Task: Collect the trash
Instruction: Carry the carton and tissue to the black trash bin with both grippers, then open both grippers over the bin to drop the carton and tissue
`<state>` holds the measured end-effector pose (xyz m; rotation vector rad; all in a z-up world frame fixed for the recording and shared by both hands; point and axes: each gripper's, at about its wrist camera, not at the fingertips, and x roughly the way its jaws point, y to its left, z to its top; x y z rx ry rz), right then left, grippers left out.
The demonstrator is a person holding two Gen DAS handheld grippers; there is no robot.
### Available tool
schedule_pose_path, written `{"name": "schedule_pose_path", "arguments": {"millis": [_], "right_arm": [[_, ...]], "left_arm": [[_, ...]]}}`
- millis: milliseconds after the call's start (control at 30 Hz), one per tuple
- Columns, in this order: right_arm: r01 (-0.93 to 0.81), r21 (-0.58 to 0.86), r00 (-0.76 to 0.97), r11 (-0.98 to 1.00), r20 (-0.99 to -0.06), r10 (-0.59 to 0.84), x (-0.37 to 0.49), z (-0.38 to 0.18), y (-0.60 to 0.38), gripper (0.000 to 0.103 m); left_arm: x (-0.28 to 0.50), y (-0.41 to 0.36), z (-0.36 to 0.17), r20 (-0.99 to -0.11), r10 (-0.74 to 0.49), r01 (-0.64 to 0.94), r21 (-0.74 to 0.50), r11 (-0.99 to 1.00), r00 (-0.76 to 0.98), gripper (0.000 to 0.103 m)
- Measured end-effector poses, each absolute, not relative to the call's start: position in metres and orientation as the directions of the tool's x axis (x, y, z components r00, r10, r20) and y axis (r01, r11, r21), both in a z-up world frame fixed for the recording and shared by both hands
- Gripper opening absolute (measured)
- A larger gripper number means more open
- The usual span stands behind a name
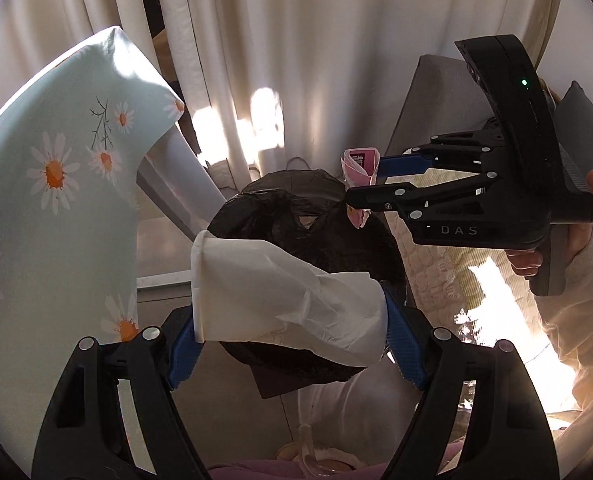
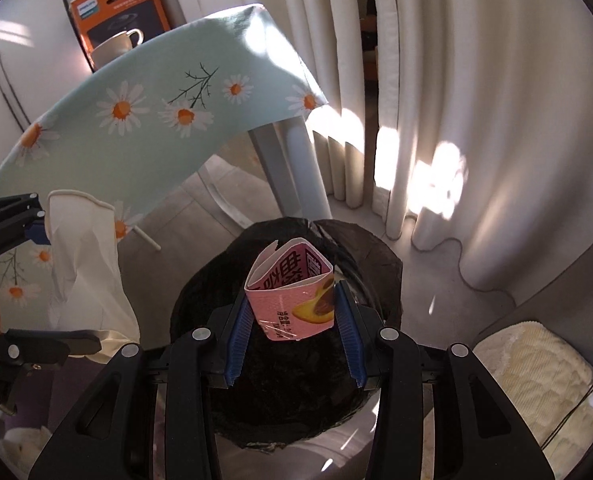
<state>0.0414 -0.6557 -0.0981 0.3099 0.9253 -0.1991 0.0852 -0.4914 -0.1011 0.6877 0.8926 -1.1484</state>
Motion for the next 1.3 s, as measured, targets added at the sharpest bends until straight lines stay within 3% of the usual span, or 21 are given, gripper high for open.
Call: {"name": "schedule_pose_path", "arguments": {"millis": [400, 433, 500, 567, 667, 1300], "right_arm": [[0.336, 0.202, 0.482, 0.920, -0.876, 0.016, 0.047, -0.174, -0.663, 0.039], [0.341, 0.202, 0.478, 0.918, -0.878, 0.015, 0.047, -0.177, -0.664, 0.042], [0.384, 0.204, 0.494, 0.901, -0.869, -0.014, 0.045, -0.178, -0.668, 0.075], [0.406, 0.227, 0.525, 0.885, -0.851, -0.023, 0.041, -0.175, -0.671, 0.080], [0.413, 0.266, 0.552, 0.871, -0.834, -0.007, 0.037, -0.169, -0.672, 0.084], [0.359, 0.178, 0.675, 0.916, -0.727, -0.123, 0.030, -0.055, -0.643, 0.086]], "left_arm": [[0.118, -0.518, -0.198, -0.938, -0.347, 0.952, -0.105, 0.289, 0.002, 0.079], [0.119, -0.518, -0.204, -0.945, -0.327, 0.950, -0.112, 0.293, -0.011, 0.081], [0.122, -0.514, -0.207, -0.952, -0.306, 0.948, -0.109, 0.299, -0.013, 0.086], [0.123, -0.506, -0.201, -0.946, -0.322, 0.943, -0.089, 0.322, 0.020, 0.094], [0.126, -0.497, -0.190, -0.937, -0.349, 0.932, -0.104, 0.347, 0.025, 0.097], [0.085, -0.447, -0.066, -0.786, -0.606, 0.912, -0.152, 0.380, 0.122, 0.097]]}}
